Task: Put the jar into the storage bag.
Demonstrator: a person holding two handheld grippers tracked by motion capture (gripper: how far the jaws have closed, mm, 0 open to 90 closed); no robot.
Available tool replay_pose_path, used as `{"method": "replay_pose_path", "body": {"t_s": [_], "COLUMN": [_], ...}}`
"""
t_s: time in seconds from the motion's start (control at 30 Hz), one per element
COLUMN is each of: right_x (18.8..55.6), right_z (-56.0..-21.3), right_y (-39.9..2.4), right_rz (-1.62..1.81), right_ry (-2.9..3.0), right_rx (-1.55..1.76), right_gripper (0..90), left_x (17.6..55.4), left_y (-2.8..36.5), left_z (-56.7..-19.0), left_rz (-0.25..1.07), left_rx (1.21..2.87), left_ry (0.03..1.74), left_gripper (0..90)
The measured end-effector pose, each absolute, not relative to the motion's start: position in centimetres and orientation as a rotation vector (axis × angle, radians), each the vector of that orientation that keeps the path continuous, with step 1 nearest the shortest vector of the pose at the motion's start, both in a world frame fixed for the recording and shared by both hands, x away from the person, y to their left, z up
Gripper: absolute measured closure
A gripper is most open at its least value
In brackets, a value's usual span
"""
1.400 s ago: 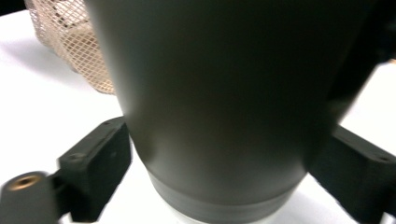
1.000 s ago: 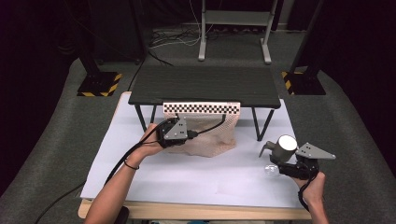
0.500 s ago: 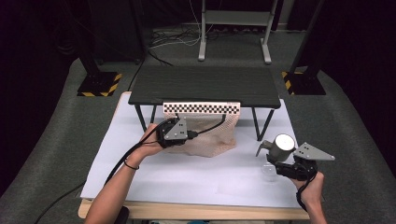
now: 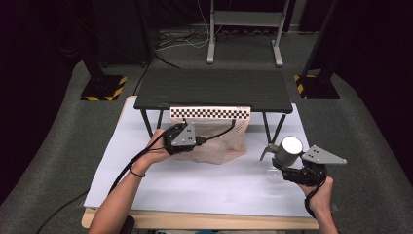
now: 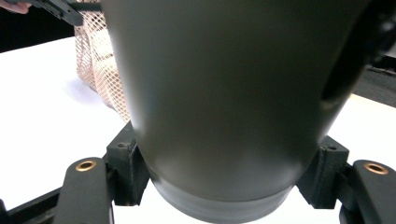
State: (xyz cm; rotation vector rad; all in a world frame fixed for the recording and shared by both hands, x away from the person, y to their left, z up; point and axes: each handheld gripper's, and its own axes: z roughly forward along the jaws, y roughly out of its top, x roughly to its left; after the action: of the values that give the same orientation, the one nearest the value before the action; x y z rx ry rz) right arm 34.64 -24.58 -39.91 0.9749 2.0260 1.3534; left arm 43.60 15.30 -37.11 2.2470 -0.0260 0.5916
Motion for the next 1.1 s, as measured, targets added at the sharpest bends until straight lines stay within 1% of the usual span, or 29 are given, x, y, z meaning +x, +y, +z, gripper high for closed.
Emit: {"method": "replay_pose_path", "body": {"t_s": [1.1], "right_x": [36.5], "right_z": [-35.7], "right_y": [-19.2], "right_rz": [1.468], "right_ry": [2.045], "right_rx": [0.873], "right_gripper": [30.2], "left_x": [43.5], "left_y": [15.2], "left_z": [-37.1], "left_rz": [0.594], "left_rx": [2.251], "left_ry": [-0.036], "left_gripper": [87.3]}}
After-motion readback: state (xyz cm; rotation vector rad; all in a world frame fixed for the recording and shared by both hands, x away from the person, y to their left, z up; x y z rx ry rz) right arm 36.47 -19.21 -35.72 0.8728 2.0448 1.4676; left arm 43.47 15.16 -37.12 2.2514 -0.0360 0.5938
